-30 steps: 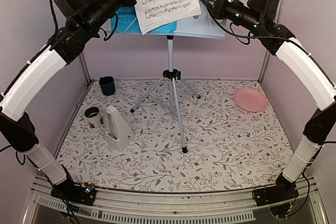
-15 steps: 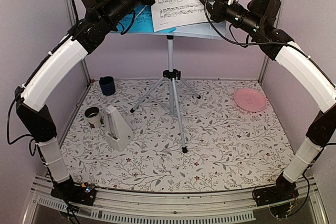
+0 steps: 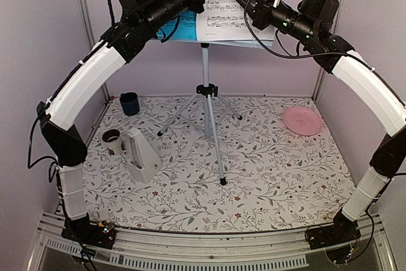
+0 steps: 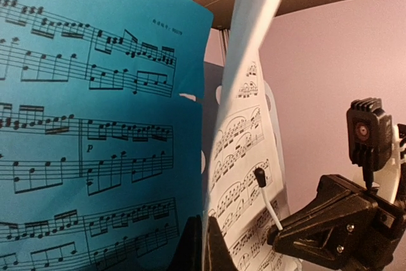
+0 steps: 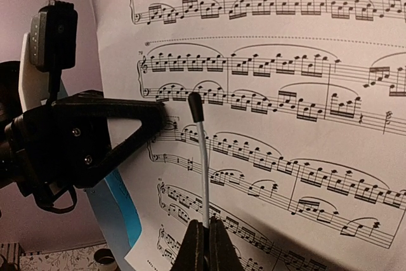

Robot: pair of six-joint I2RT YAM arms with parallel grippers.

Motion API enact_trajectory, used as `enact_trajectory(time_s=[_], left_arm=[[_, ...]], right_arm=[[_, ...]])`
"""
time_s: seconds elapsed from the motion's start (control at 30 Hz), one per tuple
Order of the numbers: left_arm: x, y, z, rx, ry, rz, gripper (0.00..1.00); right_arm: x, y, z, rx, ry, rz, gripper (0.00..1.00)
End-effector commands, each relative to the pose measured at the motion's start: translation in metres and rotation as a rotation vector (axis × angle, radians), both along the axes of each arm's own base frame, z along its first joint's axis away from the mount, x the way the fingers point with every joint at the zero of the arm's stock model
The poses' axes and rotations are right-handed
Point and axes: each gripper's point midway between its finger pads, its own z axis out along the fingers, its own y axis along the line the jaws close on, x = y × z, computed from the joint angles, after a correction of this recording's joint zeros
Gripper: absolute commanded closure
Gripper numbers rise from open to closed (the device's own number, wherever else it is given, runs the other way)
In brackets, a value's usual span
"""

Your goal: Set up the instrument practice props

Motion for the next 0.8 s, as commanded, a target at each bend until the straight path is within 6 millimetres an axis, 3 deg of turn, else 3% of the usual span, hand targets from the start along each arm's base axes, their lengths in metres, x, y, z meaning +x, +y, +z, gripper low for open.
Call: enact_trajectory(time_s=[0.0, 0.23, 0.37, 0.67, 0.77], left_arm=[[0.0, -0.016, -0.009, 0.029, -0.012, -0.035, 1.0], [-0.002, -0.022, -0.009, 0.028, -0.031, -0.057, 0.98], [-0.005, -0.022, -0.006, 0.032, -0.043, -0.06, 0.78], [-0.023, -0.015, 0.005, 0.05, -0.078, 0.006, 0.68], [-0.036, 0.0, 0.018, 0.029, -0.091, 0.024, 0.58]], right_arm=[[-0.016, 0.019, 0.0, -0.017, -0.033, 0.085, 1.0], [-0.017, 0.022, -0.001, -0.021, -0.032, 0.096, 1.0], [-0.016, 0.02, -0.001, -0.02, -0.028, 0.087, 0.94], [-0.016, 0.013, -0.003, -0.016, -0.024, 0.051, 0.82], [-0.02, 0.008, -0.001, -0.008, -0.026, 0.043, 0.67]])
